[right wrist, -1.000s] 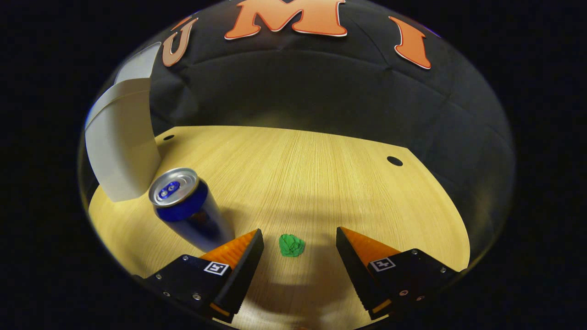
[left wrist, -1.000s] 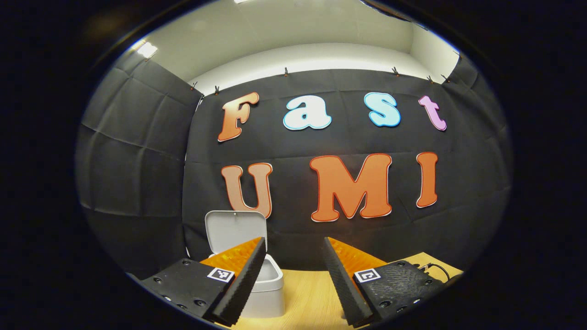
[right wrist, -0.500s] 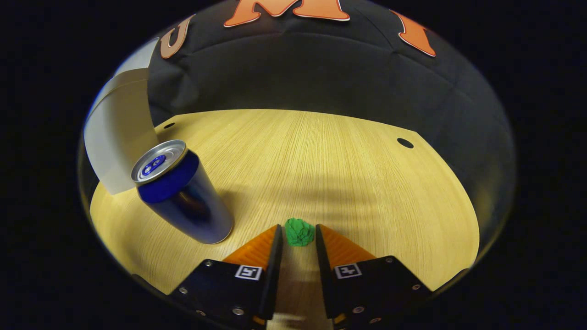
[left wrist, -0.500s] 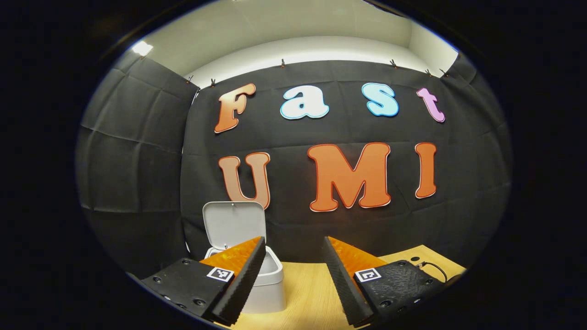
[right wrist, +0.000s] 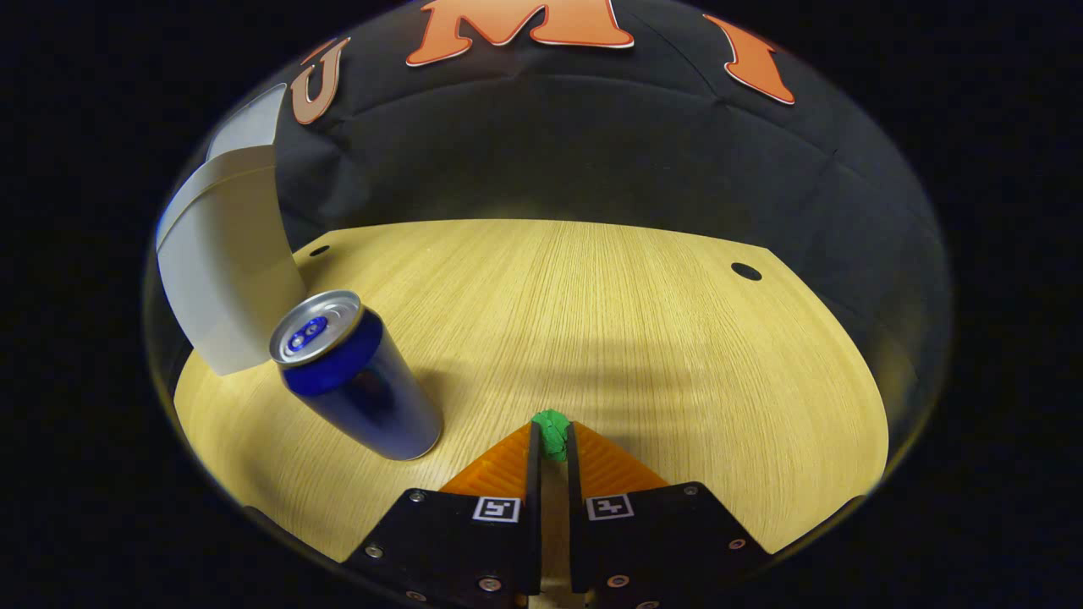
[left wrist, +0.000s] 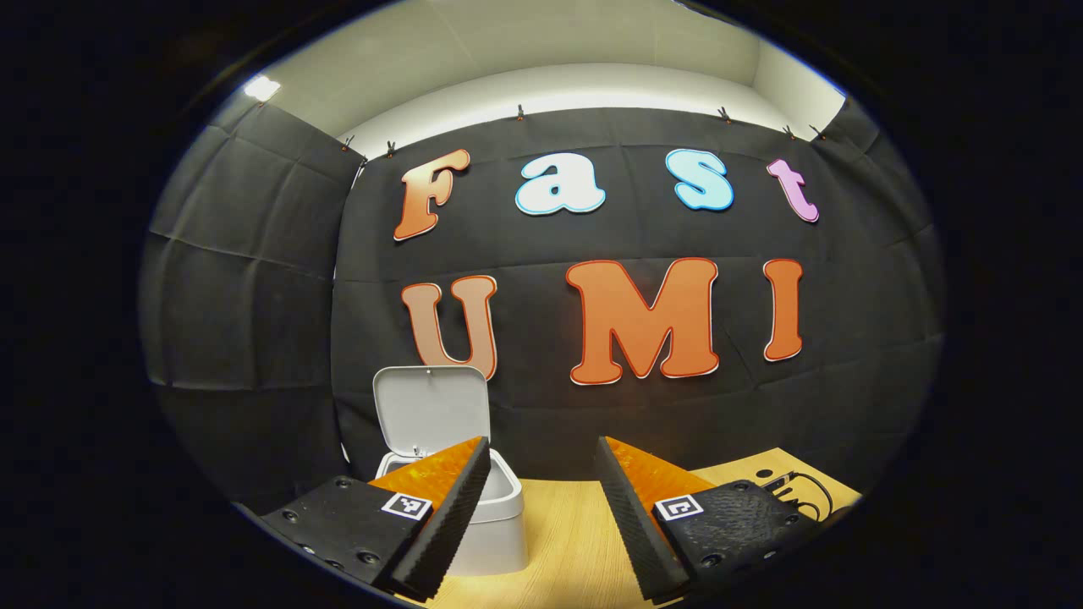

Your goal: Press the lid of the desktop garbage bin to open it, pick up the crumpled paper on the desktop and throw it into the bin, then pick up the pop can on the desktop and drop it into the bin, and finally close the garbage bin lid.

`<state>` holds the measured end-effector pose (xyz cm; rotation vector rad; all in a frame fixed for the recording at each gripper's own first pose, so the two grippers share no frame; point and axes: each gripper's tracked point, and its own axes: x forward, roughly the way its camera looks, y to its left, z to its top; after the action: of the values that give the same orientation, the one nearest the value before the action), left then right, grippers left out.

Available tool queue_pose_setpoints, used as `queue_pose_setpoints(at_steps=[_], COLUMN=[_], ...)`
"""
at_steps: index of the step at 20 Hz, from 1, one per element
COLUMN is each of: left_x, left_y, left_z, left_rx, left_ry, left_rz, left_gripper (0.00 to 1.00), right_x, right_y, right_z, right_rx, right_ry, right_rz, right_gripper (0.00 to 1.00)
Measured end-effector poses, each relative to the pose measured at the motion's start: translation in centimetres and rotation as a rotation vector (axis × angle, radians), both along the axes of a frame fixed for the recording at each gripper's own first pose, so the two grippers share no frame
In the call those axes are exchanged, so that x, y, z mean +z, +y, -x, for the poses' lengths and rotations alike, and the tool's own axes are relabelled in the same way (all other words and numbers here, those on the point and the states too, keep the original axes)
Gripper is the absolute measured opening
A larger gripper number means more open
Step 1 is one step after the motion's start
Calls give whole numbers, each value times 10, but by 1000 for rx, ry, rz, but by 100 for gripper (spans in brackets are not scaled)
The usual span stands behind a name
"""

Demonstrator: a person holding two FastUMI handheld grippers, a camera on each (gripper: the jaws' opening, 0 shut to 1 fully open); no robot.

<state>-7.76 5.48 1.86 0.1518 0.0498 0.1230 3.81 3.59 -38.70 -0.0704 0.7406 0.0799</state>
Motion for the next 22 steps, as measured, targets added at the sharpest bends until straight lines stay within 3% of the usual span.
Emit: queue_pose_setpoints(at_steps=[8,17,22], left_x=[-2,-3,-5], left_y=[3,23,33], left_z=[2,2,1], left_rx=[-15,-10,-12], left_ry=[-7,-26,-34], left_rz=[28,89,93], left_gripper=[82,81,81], right_x=[50,190,246], right_y=[6,41,73], right_z=[4,-12,-15], right_rx=[19,81,129], right_ry=[-86,-342,-426], right_rz=[-55,-128,-169], right_gripper=[11,10,10])
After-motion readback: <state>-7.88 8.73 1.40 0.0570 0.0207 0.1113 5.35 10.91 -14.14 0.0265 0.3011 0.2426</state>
